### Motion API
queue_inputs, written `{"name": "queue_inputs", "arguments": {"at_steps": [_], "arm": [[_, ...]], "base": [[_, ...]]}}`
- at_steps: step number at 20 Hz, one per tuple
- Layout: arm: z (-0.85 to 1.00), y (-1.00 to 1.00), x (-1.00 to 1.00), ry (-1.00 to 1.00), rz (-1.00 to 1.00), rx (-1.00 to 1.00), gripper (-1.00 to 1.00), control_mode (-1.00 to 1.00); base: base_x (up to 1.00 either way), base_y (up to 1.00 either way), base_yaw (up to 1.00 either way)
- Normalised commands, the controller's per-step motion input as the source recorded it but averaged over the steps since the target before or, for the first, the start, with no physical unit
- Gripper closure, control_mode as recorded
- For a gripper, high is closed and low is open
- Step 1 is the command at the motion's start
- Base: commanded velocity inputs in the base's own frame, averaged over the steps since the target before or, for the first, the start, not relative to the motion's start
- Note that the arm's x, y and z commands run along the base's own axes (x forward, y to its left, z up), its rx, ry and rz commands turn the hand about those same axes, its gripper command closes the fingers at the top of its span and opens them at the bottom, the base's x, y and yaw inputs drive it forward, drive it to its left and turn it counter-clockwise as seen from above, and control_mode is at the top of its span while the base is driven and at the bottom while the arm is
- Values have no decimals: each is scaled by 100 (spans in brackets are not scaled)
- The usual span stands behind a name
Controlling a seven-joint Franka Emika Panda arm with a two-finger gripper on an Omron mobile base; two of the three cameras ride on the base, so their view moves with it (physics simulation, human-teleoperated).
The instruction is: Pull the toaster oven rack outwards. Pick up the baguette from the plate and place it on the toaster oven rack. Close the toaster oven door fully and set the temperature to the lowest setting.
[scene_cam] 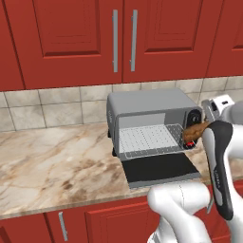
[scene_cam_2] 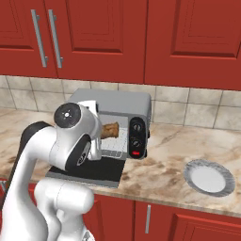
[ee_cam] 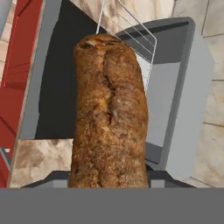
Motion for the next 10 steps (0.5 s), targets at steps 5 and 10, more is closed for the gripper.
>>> {"name": "queue_inputs", "arguments": {"at_steps": [5,10], "arm": [[0,51,15,2,2,-1,100,-100],[-7,55,25,0,0,0,100,-100]], "base": [[0,0,0],[0,0,0]]}}
